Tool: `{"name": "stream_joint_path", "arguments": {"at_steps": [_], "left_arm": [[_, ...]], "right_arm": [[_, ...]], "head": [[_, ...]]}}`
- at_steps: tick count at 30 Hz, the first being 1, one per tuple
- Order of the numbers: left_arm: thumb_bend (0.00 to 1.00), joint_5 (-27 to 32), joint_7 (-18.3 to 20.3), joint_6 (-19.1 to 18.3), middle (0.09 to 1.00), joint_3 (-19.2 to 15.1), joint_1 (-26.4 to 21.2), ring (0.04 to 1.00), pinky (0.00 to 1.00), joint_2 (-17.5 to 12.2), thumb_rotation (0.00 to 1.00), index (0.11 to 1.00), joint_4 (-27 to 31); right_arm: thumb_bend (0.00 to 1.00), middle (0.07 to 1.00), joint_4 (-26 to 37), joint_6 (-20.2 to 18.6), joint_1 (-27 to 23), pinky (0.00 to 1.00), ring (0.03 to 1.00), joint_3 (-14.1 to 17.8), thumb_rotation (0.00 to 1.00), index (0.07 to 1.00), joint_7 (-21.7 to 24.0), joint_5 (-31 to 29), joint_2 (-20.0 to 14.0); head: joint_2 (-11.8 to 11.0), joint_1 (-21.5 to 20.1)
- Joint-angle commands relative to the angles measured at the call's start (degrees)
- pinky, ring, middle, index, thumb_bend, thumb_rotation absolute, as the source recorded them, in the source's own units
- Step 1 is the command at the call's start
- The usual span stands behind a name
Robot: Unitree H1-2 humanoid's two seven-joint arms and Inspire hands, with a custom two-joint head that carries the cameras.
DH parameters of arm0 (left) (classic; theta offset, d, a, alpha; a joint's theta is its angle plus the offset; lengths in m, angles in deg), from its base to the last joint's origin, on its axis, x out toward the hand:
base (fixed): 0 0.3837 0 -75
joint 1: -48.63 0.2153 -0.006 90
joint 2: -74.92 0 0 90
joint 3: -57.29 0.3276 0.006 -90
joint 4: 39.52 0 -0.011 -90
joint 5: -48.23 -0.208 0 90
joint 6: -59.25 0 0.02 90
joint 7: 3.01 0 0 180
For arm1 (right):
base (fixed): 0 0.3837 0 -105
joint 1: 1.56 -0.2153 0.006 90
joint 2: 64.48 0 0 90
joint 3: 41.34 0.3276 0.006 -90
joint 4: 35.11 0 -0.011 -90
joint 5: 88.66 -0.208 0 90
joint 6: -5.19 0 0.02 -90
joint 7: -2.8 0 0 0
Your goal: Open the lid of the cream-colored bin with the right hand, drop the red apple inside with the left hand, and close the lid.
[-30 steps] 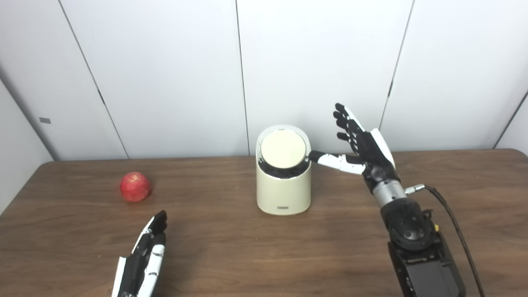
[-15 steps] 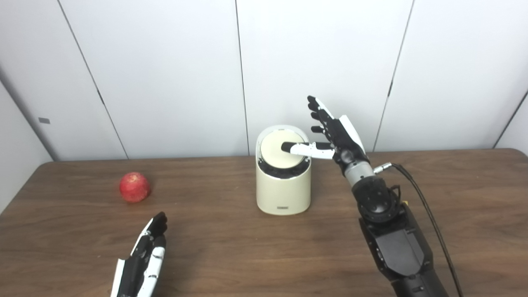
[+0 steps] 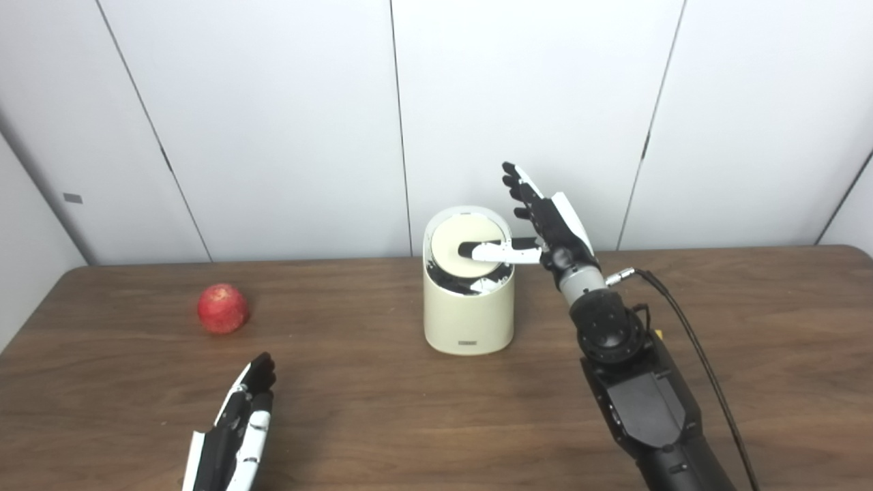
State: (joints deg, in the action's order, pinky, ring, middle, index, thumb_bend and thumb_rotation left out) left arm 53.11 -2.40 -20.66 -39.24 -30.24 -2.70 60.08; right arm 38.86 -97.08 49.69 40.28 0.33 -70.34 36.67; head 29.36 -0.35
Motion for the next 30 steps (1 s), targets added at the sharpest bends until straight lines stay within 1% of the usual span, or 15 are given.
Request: {"name": "stream_joint_path", "arguments": {"at_steps": [1, 3, 6, 12, 16, 17, 19, 21, 23, 25, 26, 30], "left_arm": [[0.35, -0.09, -0.09, 0.1, 0.93, 0.5, 3.06, 0.937, 0.95, 0.74, 0.68, 0.931, -1.46], [0.35, -0.01, 0.01, 0.15, 0.933, 0.53, 3.0, 0.938, 0.96, 0.72, 0.67, 0.934, -1.45], [0.36, -0.47, -0.19, 0.52, 0.926, 0.52, 2.86, 0.932, 0.95, 0.77, 0.68, 0.92, -1.64], [0.37, -0.31, 0.01, 0.46, 0.924, 0.59, 2.73, 0.93, 0.94, 0.71, 0.69, 0.919, -1.88], [0.38, -0.17, 0.12, 0.57, 0.931, 0.62, 2.68, 0.937, 0.95, 0.69, 0.68, 0.922, -2.1], [0.38, -0.13, 0.11, 0.71, 0.932, 0.6, 2.68, 0.938, 0.95, 0.74, 0.68, 0.922, -2.16], [0.36, -0.06, 0.08, 0.81, 0.929, 0.59, 2.73, 0.93, 0.94, 0.82, 0.68, 0.922, -2.15], [0.36, -0.04, 0.04, 0.81, 0.928, 0.57, 2.76, 0.929, 0.94, 0.86, 0.68, 0.923, -2.16], [0.36, 0.27, 0.02, 0.36, 0.928, 0.51, 2.88, 0.928, 0.94, 0.95, 0.69, 0.92, -1.91], [0.36, 0.32, 0.03, 0.09, 0.929, 0.54, 3.03, 0.927, 0.94, 0.99, 0.7, 0.922, -1.58], [0.36, 0.41, 0.02, -0.09, 0.928, 0.55, 3.08, 0.925, 0.94, 1.06, 0.7, 0.924, -1.39], [0.36, 0.14, -0.08, -0.25, 0.926, 0.63, 3.09, 0.925, 0.94, 1.13, 0.69, 0.923, -1.25]], "right_arm": [[0.87, 0.941, 1.06, 3.1, -3.54, 0.87, 0.936, -0.03, 0.24, 0.956, -1.01, 0.95, -0.6], [0.87, 0.94, 0.74, 3.39, -3.43, 0.86, 0.934, -0.09, 0.23, 0.952, -1.2, 1.17, -0.78], [0.87, 0.938, 0.46, 3.75, -3.07, 0.85, 0.926, -0.14, 0.21, 0.949, -1.46, 1.48, -0.84], [0.87, 0.922, -1.24, 6.5, -2.53, 0.81, 0.901, -0.6, 0.18, 0.936, -3.74, 2.4, -0.59], [0.86, 0.918, -1.7, 7.56, -2.17, 0.84, 0.903, -0.77, 0.14, 0.927, -4.88, 3.02, -0.27], [0.85, 0.918, -2.1, 8.4, -2.12, 0.84, 0.903, -0.99, 0.13, 0.927, -5.41, 3.44, -0.29], [0.88, 0.915, -2.69, 9.68, -2.05, 0.87, 0.907, -1.31, 0.07, 0.92, -6.19, 4.03, -0.35], [0.88, 0.914, -3.09, 10.56, -2.05, 0.88, 0.908, -1.56, 0.06, 0.918, -6.69, 4.65, -0.45], [0.91, 0.912, -3.3, 11.74, -2.03, 0.89, 0.913, -2.34, 0.02, 0.914, -7.37, 6.06, -0.9], [0.93, 0.911, -3.15, 12.11, -1.98, 0.88, 0.912, -3.02, 0.0, 0.911, -7.89, 7.43, -1.3], [0.94, 0.911, -3.07, 12.12, -1.96, 0.86, 0.904, -3.41, 0.0, 0.905, -8.24, 8.43, -1.52], [0.95, 0.914, -2.89, 11.75, -1.98, 0.83, 0.896, -4.52, 0.0, 0.897, -9.04, 11.06, -2.17]], "head": [[0.03, 0.05], [0.11, 0.14], [0.14, 0.16], [0.03, -0.11], [-0.01, -0.07], [-0.07, -0.11], [-0.02, -0.14], [-0.02, -0.14], [0.24, -0.21], [0.5, -0.14], [0.5, -0.14], [0.45, 0.03]]}}
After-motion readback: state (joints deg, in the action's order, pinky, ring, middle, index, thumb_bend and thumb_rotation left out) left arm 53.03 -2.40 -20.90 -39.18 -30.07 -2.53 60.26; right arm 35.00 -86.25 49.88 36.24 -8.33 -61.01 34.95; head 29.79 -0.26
